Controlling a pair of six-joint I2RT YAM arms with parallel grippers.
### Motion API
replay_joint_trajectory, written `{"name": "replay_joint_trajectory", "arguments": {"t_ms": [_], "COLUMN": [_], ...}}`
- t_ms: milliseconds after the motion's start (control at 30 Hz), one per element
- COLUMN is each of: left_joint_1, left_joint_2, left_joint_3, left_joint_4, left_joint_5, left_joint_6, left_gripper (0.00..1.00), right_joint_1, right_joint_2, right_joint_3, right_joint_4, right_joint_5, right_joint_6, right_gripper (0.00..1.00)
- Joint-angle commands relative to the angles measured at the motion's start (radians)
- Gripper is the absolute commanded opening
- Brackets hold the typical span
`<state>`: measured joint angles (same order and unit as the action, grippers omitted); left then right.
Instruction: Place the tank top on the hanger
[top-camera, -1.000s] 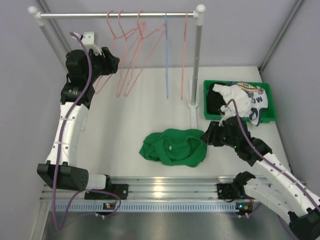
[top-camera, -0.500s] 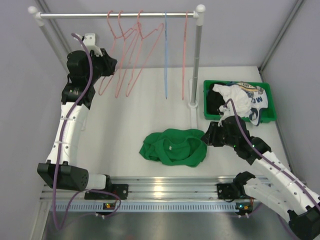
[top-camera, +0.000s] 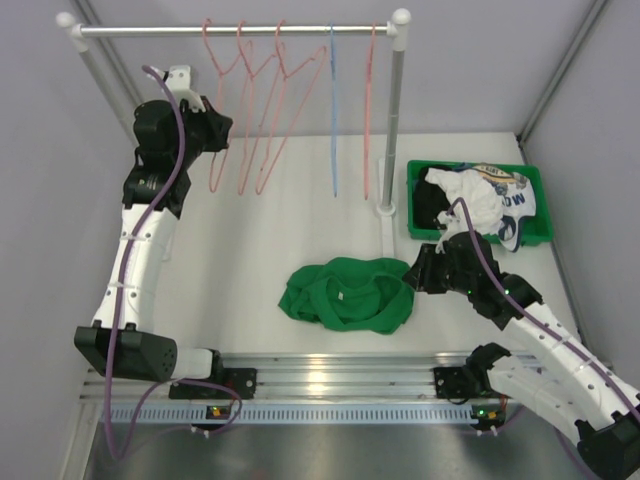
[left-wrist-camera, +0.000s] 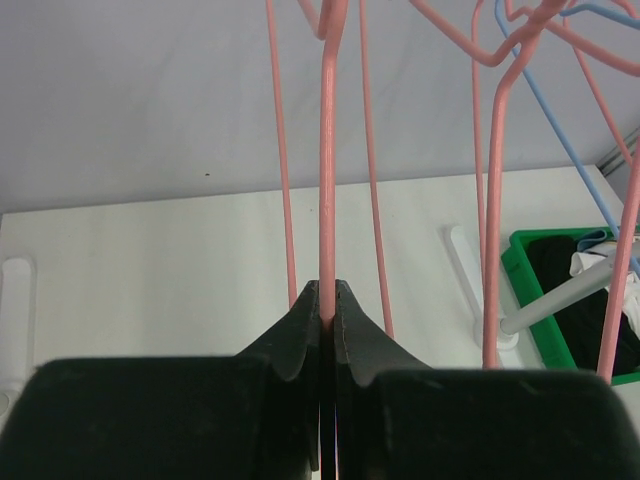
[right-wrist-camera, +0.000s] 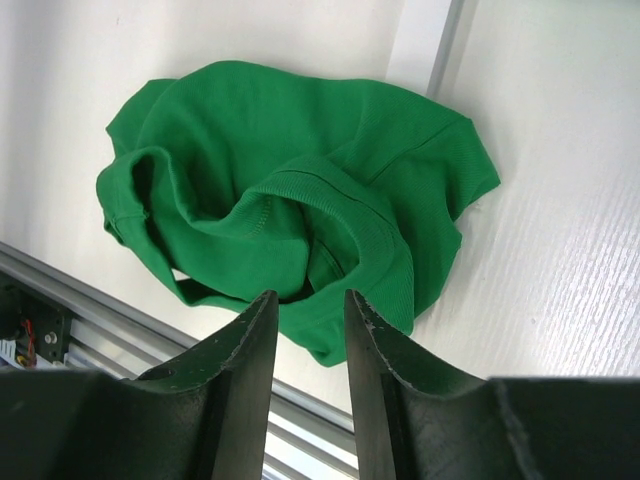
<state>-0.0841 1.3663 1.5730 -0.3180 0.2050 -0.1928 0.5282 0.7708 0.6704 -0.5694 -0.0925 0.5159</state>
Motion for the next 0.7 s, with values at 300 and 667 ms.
{"name": "replay_joint_trajectory", "arguments": {"t_ms": [300,667], "left_joint_1": [-0.008,-0.008], "left_joint_2": [-0.053,-0.13], "left_joint_3": [0.099,0.042], "left_joint_4": [0.051,0.034], "left_joint_5": [-0.013,-0.024], "left_joint_6": [0.007,0.019], "left_gripper": [0.0,0.0], "right_joint_1": [0.019,0.019], "right_joint_2": [-0.008,-0.001], "right_joint_3": [0.043,0.029], "right_joint_4": [0.016,0.032], "right_joint_5": [-0.007,-0.015], "right_joint_6": [-0.022,-0.027], "right_gripper": [0.33,0.33]}}
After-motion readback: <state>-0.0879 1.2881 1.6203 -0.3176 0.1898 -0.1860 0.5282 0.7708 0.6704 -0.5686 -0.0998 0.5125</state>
